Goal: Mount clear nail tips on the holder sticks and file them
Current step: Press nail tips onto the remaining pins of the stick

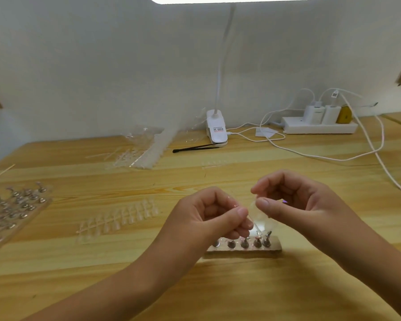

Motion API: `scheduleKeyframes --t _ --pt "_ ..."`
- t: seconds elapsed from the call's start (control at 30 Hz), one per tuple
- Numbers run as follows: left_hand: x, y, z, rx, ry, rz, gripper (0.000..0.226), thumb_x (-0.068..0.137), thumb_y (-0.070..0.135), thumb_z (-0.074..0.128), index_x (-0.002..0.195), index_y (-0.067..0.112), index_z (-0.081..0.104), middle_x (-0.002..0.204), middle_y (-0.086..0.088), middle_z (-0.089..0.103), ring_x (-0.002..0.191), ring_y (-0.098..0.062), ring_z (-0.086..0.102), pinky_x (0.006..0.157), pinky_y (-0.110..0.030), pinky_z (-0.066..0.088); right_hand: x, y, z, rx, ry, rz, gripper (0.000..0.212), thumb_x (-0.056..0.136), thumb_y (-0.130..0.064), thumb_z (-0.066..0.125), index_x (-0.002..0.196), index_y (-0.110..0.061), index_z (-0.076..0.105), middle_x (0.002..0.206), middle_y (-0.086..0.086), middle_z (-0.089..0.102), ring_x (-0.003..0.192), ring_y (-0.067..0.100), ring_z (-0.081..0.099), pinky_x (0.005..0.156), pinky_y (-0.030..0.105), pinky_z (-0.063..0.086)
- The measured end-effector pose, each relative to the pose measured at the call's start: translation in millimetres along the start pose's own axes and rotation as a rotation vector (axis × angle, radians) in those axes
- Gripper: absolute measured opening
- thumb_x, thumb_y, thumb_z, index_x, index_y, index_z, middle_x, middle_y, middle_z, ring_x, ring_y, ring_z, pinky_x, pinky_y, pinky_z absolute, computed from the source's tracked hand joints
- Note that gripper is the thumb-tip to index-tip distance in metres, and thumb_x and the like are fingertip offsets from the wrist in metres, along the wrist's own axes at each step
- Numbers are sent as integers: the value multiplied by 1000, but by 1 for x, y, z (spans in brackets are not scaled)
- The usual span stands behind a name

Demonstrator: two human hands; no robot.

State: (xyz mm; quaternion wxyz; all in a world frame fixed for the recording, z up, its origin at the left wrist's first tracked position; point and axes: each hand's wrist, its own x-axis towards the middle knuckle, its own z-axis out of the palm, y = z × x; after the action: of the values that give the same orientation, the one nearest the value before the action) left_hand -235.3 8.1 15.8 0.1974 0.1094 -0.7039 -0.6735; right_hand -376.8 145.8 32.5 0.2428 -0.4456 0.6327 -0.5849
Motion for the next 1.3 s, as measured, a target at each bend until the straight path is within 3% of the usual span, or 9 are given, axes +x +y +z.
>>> scheduleKeyframes --t 0.13,0.33,0.4,0.53,0.6,0.77,0.97,1.13,1.3 --pt "-1 2 3 -20 34 20 12 81 28 74 74 21 67 82 -10 76 75 -17 73 67 -19 54 -1 6 2 -179 60 -108 21 71 -48 71 74 -27 69 95 -11 64 87 7 63 75 16 49" --pt "-4 5 5 -9 2 -9 25 93 10 64 69 19 62 76 -8 74 72 -18 73 67 -20 55 -11 10 9 -974 174 -778 21 88 -33 63 77 -17 68 115 -8 52 106 13 47 91 21 36" --pt "-5 5 4 33 -4 15 22 93 10 63 72 14 60 75 -6 72 73 -16 72 69 -20 55 -13 7 13 -852 158 -682 18 87 -38 64 78 -23 67 115 -12 57 111 11 50 91 21 37" --pt "-8 9 2 258 -40 220 17 91 13 64 77 8 55 96 1 71 92 -16 69 77 -23 54 -6 -5 4 57 -4 -34 26 62 -47 79 71 -26 67 109 -12 69 105 3 64 93 29 41" --pt "-8 11 -1 262 -99 246 16 92 13 62 80 7 55 110 6 71 106 -16 68 88 -23 54 0 -2 -5 210 36 70 26 58 -47 80 67 -25 69 105 -9 72 100 2 65 93 32 40" --pt "-4 13 -7 -64 -238 94 15 88 19 63 75 15 58 124 -1 70 116 -20 65 101 -28 49 2 0 -11 -94 84 -47 28 65 -52 84 74 -30 70 105 -16 69 96 2 67 78 22 49" --pt "-3 8 -9 -196 -249 31 14 87 20 61 73 20 59 123 -10 70 119 -26 64 99 -29 50 2 15 -11 -569 153 -405 17 87 -45 68 95 -31 73 98 -17 64 104 12 60 86 23 45" --pt "0 8 -10 -291 -177 -16 13 84 17 64 74 14 56 118 -17 71 113 -28 67 94 -28 53 1 16 -10 -564 119 -417 25 81 -51 66 103 -40 69 102 -19 62 104 9 58 86 12 39" --pt "1 5 -13 -251 -114 -50 15 86 13 61 72 15 56 108 -18 73 91 -22 72 80 -24 56 0 15 -8 -547 81 -399 26 80 -51 60 102 -42 69 102 -21 62 105 7 59 78 21 46"
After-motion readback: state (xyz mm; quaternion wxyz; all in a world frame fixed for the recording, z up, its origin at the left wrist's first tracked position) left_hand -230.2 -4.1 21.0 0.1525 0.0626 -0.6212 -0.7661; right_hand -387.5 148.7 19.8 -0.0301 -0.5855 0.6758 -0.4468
